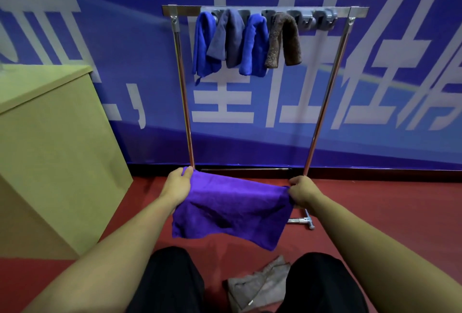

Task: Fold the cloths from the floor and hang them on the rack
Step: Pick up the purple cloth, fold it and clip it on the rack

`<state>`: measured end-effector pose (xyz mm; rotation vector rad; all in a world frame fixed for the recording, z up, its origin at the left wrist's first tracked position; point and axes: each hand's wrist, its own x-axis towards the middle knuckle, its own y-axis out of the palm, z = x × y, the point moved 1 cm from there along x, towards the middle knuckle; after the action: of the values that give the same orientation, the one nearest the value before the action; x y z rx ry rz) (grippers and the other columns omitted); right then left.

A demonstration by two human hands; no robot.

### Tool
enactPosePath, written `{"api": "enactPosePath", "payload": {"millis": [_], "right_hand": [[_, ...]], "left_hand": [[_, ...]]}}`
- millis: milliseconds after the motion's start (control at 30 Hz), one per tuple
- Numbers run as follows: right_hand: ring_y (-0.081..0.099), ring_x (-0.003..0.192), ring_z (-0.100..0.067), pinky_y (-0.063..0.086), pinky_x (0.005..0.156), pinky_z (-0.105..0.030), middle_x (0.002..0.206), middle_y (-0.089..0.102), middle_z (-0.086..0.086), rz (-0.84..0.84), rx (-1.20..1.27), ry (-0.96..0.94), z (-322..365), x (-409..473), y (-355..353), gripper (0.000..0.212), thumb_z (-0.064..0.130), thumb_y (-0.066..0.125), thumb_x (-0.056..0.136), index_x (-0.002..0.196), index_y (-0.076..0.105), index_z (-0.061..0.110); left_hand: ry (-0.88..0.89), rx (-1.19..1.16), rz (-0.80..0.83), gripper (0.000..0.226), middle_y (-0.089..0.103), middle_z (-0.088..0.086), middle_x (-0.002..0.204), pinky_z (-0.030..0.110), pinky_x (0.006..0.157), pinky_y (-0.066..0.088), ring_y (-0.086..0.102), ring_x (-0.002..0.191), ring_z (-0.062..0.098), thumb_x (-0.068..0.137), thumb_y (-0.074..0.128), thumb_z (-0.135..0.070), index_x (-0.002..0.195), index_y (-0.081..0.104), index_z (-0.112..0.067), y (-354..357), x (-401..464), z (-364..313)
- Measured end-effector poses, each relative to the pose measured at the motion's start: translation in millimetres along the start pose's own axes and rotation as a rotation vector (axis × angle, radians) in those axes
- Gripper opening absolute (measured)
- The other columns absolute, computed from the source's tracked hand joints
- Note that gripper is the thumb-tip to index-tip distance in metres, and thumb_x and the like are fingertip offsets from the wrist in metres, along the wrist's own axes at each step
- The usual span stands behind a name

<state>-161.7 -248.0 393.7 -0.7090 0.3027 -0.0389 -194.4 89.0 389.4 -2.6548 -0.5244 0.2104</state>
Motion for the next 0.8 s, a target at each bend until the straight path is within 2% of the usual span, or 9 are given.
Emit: {"api": "enactPosePath", "payload": {"millis": [67, 133, 200, 367, 467, 533, 633, 700, 800], "right_hand": [[0.056, 0.07, -0.027, 0.055, 0.064, -0.037, 0.081, 0.054, -0.014, -0.016, -0.131, -0.004, -3, 2, 1, 0.017, -0.003, 0.046, 0.084, 0.085, 0.05, 0.013], [0.059, 0.089, -0.029, 0.054, 0.07, -0.03, 0.1, 0.05, -0.015, 0.002, -0.216, -0.002, -5, 1, 4, 0.025, 0.001, 0.05, 0.09, 0.106, 0.037, 0.017], [0.063, 0.098, -0.03, 0.056, 0.08, -0.033, 0.105, 0.049, -0.015, 0.017, -0.241, 0.013, -8, 0, 6, 0.033, 0.003, 0.051, 0.091, 0.109, 0.028, 0.019], [0.067, 0.077, -0.03, 0.057, 0.053, -0.032, 0.106, 0.064, -0.02, 0.059, 0.066, 0.149, -17, 5, 1, 0.023, 0.004, 0.056, 0.092, 0.114, 0.056, 0.006], [0.062, 0.064, -0.026, 0.055, 0.054, -0.032, 0.089, 0.063, -0.017, -0.027, 0.203, 0.134, -20, 5, -7, 0.008, 0.007, 0.052, 0.095, 0.095, 0.059, 0.011], [0.056, 0.043, -0.016, 0.047, 0.044, -0.024, 0.069, 0.058, -0.012, -0.066, 0.407, 0.125, -20, 3, -10, 0.016, 0.01, 0.05, 0.099, 0.086, 0.057, 0.013], [0.058, 0.051, -0.013, 0.052, 0.059, -0.029, 0.064, 0.055, -0.003, 0.119, 0.715, 0.201, -9, -8, -9, 0.011, 0.015, 0.052, 0.101, 0.093, 0.06, 0.016], [0.059, 0.063, -0.016, 0.055, 0.071, -0.034, 0.069, 0.057, -0.002, 0.249, 0.716, 0.252, -4, -17, -3, 0.01, 0.015, 0.056, 0.099, 0.092, 0.062, 0.017], [0.055, 0.064, -0.016, 0.054, 0.073, -0.035, 0.076, 0.059, -0.004, 0.316, 0.596, 0.262, -1, -28, 19, 0.012, 0.013, 0.058, 0.095, 0.085, 0.064, 0.015]], "left_hand": [[0.01, -0.023, -0.007, 0.04, 0.07, 0.012, 0.092, 0.035, 0.079, 0.044, 0.059, 0.083, 0.022, 0.105, 0.048, -0.037, 0.095, 0.066, -0.003, 1, 1, -2], [0.018, -0.029, -0.01, 0.04, 0.068, 0.009, 0.091, 0.035, 0.08, 0.043, 0.058, 0.084, 0.022, 0.104, 0.048, -0.037, 0.096, 0.064, -0.002, 2, 0, -5], [0.029, -0.026, -0.025, 0.041, 0.066, 0.01, 0.088, 0.035, 0.078, 0.041, 0.056, 0.082, 0.022, 0.104, 0.048, -0.036, 0.094, 0.062, 0.0, 4, 0, -8], [0.012, -0.063, -0.061, 0.044, 0.063, 0.011, 0.087, 0.036, 0.075, 0.041, 0.053, 0.079, 0.022, 0.103, 0.05, -0.039, 0.094, 0.06, 0.003, 3, 4, -7], [-0.054, -0.116, -0.062, 0.043, 0.061, 0.009, 0.08, 0.036, 0.071, 0.042, 0.052, 0.075, 0.023, 0.101, 0.053, -0.04, 0.092, 0.06, 0.001, 0, 7, -3], [-0.081, -0.145, -0.051, 0.034, 0.061, 0.005, 0.074, 0.034, 0.068, 0.042, 0.053, 0.07, 0.022, 0.1, 0.057, -0.038, 0.086, 0.064, -0.008, -2, 9, -2], [-0.1, -0.228, -0.021, 0.013, 0.073, 0.011, 0.093, 0.04, 0.078, 0.053, 0.063, 0.08, 0.024, 0.097, 0.063, -0.03, 0.092, 0.069, -0.019, -1, 10, -2], [-0.101, -0.297, 0.026, 0.009, 0.073, 0.011, 0.097, 0.043, 0.084, 0.055, 0.065, 0.085, 0.026, 0.097, 0.064, -0.028, 0.094, 0.069, -0.022, 1, 7, -7], [-0.063, -0.362, 0.127, 0.01, 0.071, 0.013, 0.093, 0.048, 0.087, 0.056, 0.064, 0.084, 0.027, 0.096, 0.066, -0.026, 0.099, 0.07, -0.018, 6, -1, -25]]}}
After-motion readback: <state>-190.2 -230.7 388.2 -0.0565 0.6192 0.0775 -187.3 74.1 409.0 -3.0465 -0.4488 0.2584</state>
